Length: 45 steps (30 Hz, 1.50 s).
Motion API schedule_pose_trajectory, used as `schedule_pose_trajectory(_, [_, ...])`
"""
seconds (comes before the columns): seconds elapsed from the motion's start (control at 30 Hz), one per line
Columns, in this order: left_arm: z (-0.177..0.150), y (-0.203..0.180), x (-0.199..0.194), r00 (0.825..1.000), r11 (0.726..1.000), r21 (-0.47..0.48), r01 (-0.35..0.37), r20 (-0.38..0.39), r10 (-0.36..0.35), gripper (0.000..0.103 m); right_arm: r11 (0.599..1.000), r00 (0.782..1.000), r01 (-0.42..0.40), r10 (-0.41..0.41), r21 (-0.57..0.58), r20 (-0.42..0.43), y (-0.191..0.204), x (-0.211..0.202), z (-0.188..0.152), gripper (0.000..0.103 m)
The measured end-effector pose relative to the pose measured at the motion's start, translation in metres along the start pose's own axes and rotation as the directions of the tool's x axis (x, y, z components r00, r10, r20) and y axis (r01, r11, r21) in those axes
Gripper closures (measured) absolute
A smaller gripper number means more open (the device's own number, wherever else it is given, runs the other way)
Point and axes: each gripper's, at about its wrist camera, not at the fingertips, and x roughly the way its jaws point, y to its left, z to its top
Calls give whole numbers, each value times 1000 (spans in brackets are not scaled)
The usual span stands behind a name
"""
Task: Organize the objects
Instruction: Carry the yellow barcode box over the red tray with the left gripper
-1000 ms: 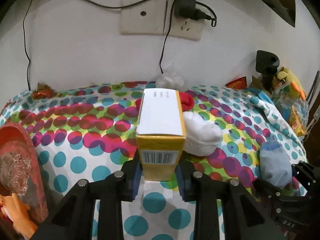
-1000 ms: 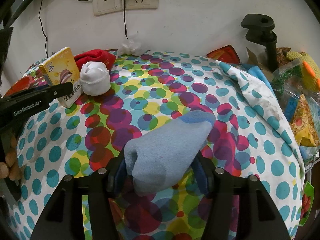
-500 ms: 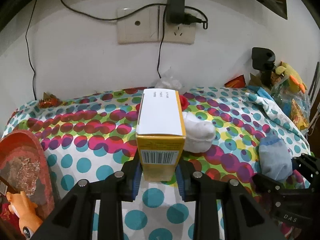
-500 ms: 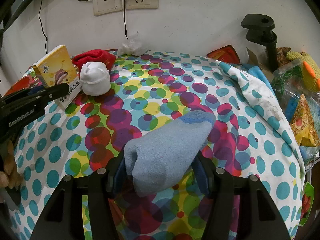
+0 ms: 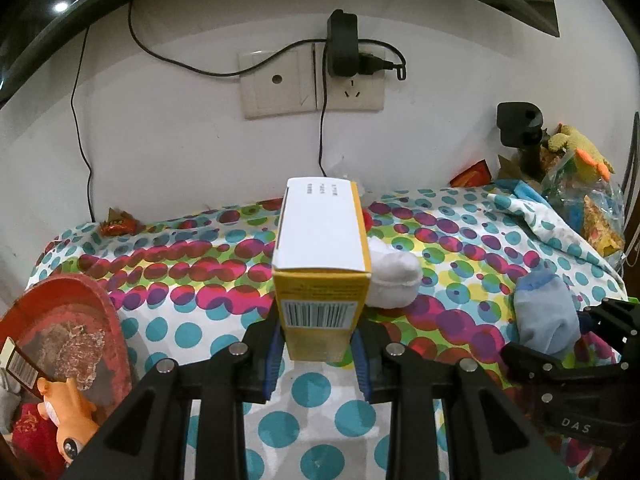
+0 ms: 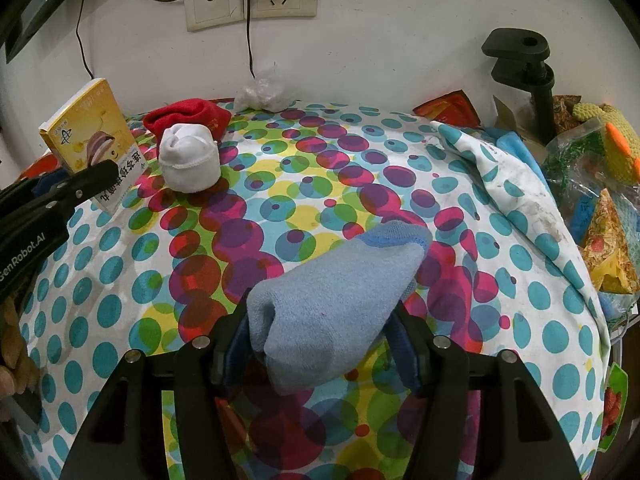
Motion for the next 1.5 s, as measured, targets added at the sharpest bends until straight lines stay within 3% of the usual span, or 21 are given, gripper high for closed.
schedule_pose_trajectory(0.63, [-1,12,-2,994,992,-60,-107,-2,107,73,1000,1000,2,-2,-1,-1,1,0,1,44])
schedule_pose_trajectory(0.97, [-2,13,-4,993,992,-46,-116,-19,115,73,1000,1000,1,-1,0,-1,1,1,2,44])
schedule_pose_trajectory(1.5, [-6,6,-37,998,998,16,-56,-14,56,73,1000,1000,3,-3,1,-2,2,0,2,44])
